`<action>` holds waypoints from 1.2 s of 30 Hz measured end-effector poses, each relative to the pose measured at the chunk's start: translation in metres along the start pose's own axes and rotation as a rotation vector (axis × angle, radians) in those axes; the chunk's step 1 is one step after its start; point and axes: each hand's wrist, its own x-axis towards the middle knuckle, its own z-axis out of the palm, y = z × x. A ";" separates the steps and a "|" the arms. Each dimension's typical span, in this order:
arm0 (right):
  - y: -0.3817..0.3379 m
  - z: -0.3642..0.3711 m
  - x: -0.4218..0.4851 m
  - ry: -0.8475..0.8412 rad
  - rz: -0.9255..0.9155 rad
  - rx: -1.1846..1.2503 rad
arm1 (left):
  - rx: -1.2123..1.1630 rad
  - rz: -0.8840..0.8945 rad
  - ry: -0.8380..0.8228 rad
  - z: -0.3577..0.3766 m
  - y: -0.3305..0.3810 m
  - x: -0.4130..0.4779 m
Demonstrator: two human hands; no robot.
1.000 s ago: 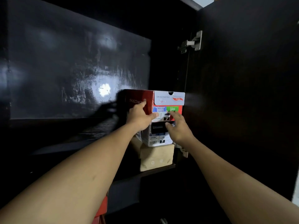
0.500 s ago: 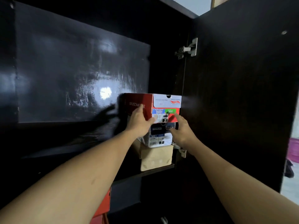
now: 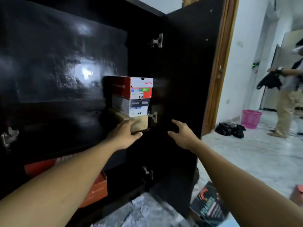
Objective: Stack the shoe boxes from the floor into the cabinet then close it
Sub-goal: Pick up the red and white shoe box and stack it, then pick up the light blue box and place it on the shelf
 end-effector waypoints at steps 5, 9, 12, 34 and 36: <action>0.060 -0.008 -0.091 -0.026 0.141 -0.098 | 0.068 0.023 -0.152 0.052 0.028 -0.086; 0.107 -0.029 -0.141 -0.155 0.256 -0.311 | 0.071 0.062 -0.263 0.105 0.047 -0.135; 0.133 -0.058 -0.165 -0.138 0.339 -0.390 | 0.046 0.071 -0.314 0.138 0.063 -0.152; 0.207 -0.191 -0.388 -0.081 0.893 -0.715 | -0.292 0.477 -0.613 0.256 0.273 -0.193; 0.210 -0.193 -0.394 -0.098 0.894 -0.730 | -0.295 0.477 -0.617 0.259 0.275 -0.193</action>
